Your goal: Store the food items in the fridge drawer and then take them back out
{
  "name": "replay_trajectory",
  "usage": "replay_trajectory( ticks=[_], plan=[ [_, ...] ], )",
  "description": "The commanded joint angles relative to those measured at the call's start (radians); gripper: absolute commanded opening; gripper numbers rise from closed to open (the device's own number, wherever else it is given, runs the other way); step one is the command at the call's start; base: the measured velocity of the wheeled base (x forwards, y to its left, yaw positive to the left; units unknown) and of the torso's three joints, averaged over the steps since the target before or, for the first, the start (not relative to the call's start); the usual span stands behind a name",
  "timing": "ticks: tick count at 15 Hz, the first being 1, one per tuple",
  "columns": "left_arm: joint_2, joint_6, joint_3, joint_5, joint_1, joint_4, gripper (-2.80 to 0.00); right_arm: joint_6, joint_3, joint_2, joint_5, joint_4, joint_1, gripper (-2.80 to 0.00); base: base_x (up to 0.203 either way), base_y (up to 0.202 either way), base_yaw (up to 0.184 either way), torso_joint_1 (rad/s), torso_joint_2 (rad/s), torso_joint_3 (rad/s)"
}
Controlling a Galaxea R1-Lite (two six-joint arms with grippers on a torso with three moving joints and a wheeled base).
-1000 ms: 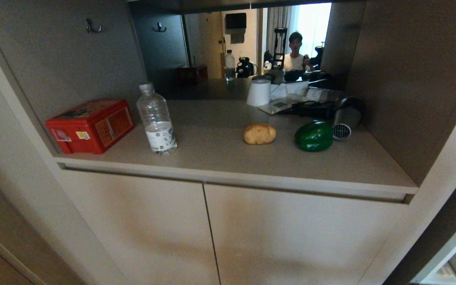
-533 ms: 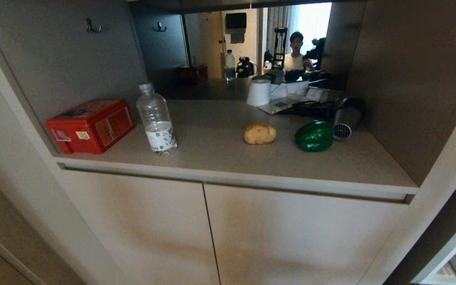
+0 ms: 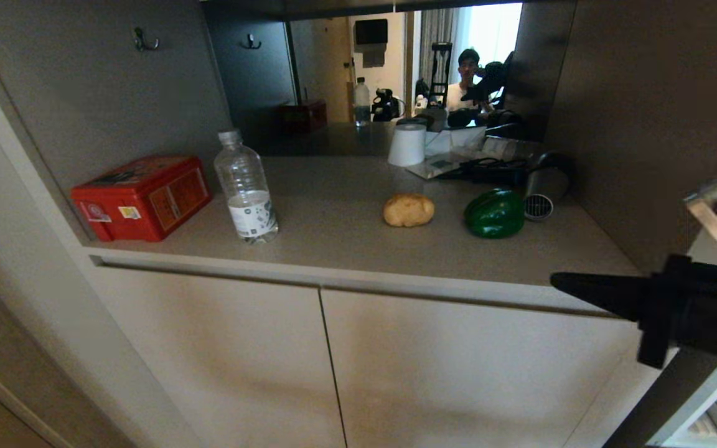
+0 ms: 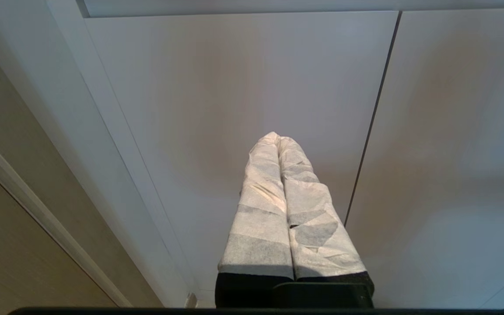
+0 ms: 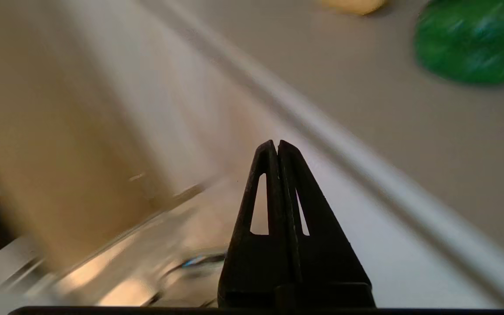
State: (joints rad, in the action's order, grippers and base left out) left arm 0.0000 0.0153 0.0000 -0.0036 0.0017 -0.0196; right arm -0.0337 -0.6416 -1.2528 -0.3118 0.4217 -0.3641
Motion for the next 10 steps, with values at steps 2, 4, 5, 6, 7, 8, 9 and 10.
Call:
replay_trajectory(
  ticks=[2, 4, 5, 6, 7, 8, 9, 10],
  plan=[
    [0.000, 0.000, 0.011, 0.001, 0.000, 0.000, -2.80, 0.005, -0.062, -0.152, 0.244, 0.118, -0.069, -2.80, 0.000, 0.000, 0.000, 0.000, 0.00, 0.000],
    [0.000, 0.000, 0.011, 0.001, 0.000, 0.000, -2.80, 0.002, -0.112, -0.157, 0.289, 0.119, -0.070, -2.80, 0.000, 0.000, 0.000, 0.000, 0.00, 0.000],
    [0.000, 0.000, 0.011, -0.001, 0.000, 0.000, -2.80, 0.002, -0.134, -0.164, 0.307, 0.112, -0.070, 0.00, 0.000, 0.000, 0.000, 0.000, 0.00, 0.000],
    [0.000, 0.000, 0.011, 0.001, 0.000, -0.002, -2.80, -0.001, -0.157, -0.177, 0.325, 0.107, -0.070, 0.00, 0.000, 0.000, 0.000, 0.000, 0.00, 0.000],
    [0.000, 0.000, 0.011, 0.001, 0.000, 0.000, -2.80, -0.006, -0.188, -0.196, 0.354, 0.103, -0.071, 0.00, 0.000, 0.000, 0.000, 0.000, 0.00, 0.000],
    [-0.001, 0.000, 0.011, 0.001, 0.000, 0.000, -2.80, -0.015, -0.214, -0.217, 0.389, 0.097, -0.071, 0.00, 0.000, 0.000, 0.000, 0.000, 0.00, 0.000],
    [0.000, 0.000, 0.011, 0.001, 0.000, 0.000, -2.80, -0.026, -0.230, -0.235, 0.416, 0.093, -0.074, 0.00, 0.000, 0.000, 0.000, 0.000, 0.00, 0.000],
    [0.000, 0.000, 0.011, -0.001, 0.000, 0.000, -2.80, -0.030, -0.238, -0.254, 0.436, 0.092, -0.075, 0.00, 0.000, 0.000, 0.000, 0.000, 0.00, 0.000]
  ],
)
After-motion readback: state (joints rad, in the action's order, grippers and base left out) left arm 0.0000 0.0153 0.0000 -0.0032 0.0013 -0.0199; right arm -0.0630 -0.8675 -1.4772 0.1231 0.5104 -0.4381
